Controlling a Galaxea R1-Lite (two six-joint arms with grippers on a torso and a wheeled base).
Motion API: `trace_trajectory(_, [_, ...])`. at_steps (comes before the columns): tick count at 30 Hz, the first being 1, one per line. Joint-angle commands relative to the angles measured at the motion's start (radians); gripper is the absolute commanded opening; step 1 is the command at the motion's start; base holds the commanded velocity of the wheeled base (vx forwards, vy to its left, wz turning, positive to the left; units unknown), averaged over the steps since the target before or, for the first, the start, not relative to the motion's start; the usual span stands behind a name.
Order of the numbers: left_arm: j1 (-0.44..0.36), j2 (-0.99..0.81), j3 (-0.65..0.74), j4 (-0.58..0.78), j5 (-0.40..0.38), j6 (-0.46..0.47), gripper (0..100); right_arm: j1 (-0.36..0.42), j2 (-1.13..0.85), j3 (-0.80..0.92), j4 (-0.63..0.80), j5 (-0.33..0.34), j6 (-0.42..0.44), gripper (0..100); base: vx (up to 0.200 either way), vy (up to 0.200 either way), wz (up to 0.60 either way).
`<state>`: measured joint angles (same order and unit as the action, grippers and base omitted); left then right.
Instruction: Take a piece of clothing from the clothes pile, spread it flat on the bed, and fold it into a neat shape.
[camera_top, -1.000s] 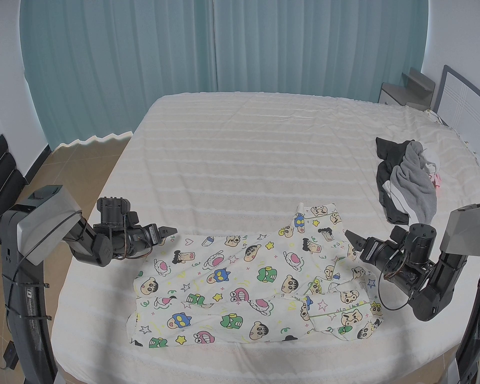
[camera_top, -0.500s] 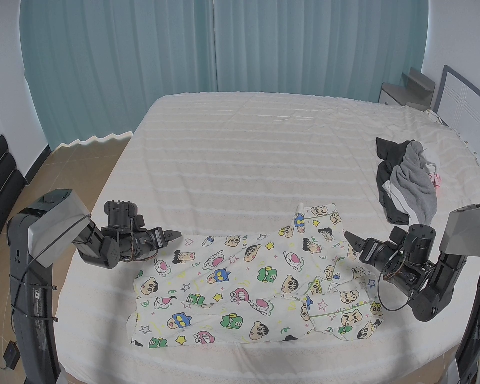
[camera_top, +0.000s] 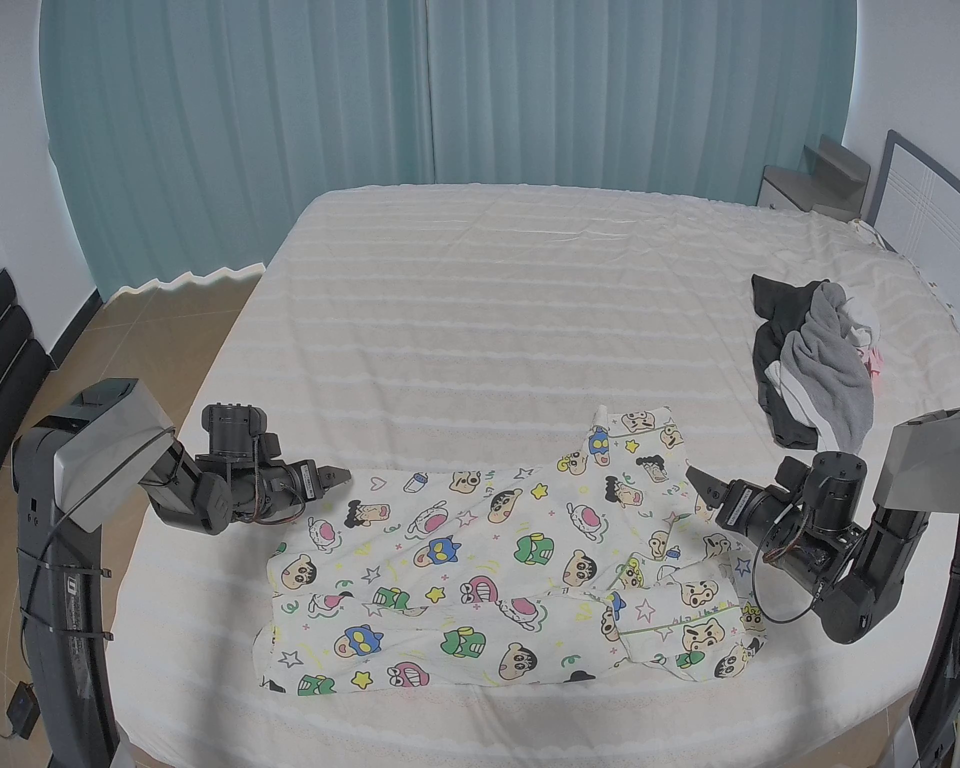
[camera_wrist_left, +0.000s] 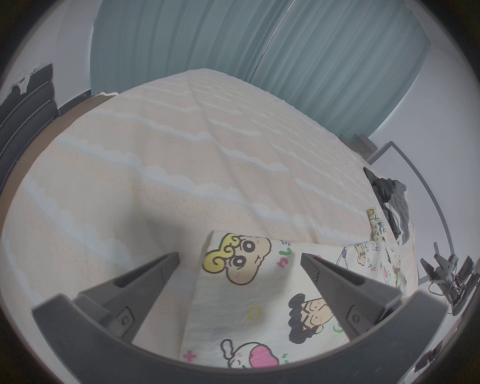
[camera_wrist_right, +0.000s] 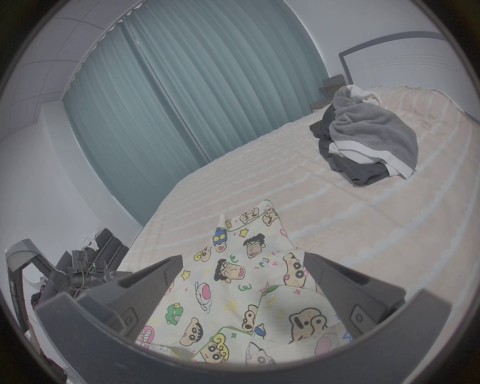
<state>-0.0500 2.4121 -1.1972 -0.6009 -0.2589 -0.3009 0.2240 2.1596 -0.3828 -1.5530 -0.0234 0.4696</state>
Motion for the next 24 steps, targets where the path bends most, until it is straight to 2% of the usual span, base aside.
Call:
trace_trajectory(1, [-0.011,0.001,-0.005,0.001,-0.003,-0.004,100,0.0,0.009,-0.004,-0.015,0.0,0.001,100,0.0,0.0,0.0])
trace_trajectory(2, [-0.021,0.001,-0.008,0.003,-0.006,-0.011,0,-0.002,0.011,-0.007,-0.013,0.0,0.001,100,0.0,0.0,0.0])
trace_trajectory(6, [-0.039,0.001,0.001,0.007,-0.003,-0.015,0,-0.02,0.029,-0.039,-0.013,0.014,0.003,100,0.0,0.0,0.0])
trace_trajectory(9, [-0.045,-0.001,-0.001,0.006,0.001,-0.017,0,-0.045,0.089,-0.143,0.013,0.025,-0.012,100,0.0,0.0,0.0])
trace_trajectory(10, [-0.044,-0.005,-0.002,0.006,0.003,-0.017,0,-0.063,0.105,-0.232,0.099,0.033,-0.016,100,0.0,0.0,0.0])
trace_trajectory(11, [-0.044,-0.007,-0.004,0.006,0.004,-0.017,0,-0.066,0.105,-0.251,0.122,0.036,-0.016,100,0.0,0.0,0.0])
trace_trajectory(12, [-0.042,-0.007,-0.01,0.006,0.015,-0.018,0,-0.078,0.106,-0.347,0.277,0.057,-0.016,100,0.0,0.0,0.0])
trace_trajectory(13, [-0.042,-0.007,-0.012,0.006,0.021,-0.018,0,-0.08,0.106,-0.375,0.326,0.065,-0.016,100,0.0,0.0,0.0])
trace_trajectory(14, [-0.039,-0.008,-0.021,0.003,0.049,-0.018,0,-0.092,0.112,-0.499,0.493,0.083,-0.012,100,0.0,0.0,0.0])
trace_trajectory(15, [-0.039,-0.011,-0.025,0.001,0.076,-0.023,0,-0.1,0.123,-0.591,0.59,0.086,-0.012,100,0.0,0.0,0.0])
trace_trajectory(17, [-0.037,-0.016,-0.027,0.0,0.096,-0.032,0,-0.103,0.14,-0.654,0.645,0.088,-0.012,100,0.0,0.0,0.0])
trace_trajectory(18, [-0.036,-0.038,-0.027,-0.002,0.116,-0.061,0,-0.104,0.184,-0.778,0.742,0.089,-0.014,100,0.0,0.0,0.0])
trace_trajectory(22, [-0.019,-0.079,-0.019,0.003,0.122,-0.09,0,-0.106,0.256,-0.956,0.921,0.096,-0.017,100,0.0,0.0,0.0])
trace_trajectory(24, [-0.014,-0.09,-0.015,0.006,0.124,-0.09,0,-0.107,0.289,-1.013,0.959,0.109,-0.019,100,0.0,0.0,0.0])
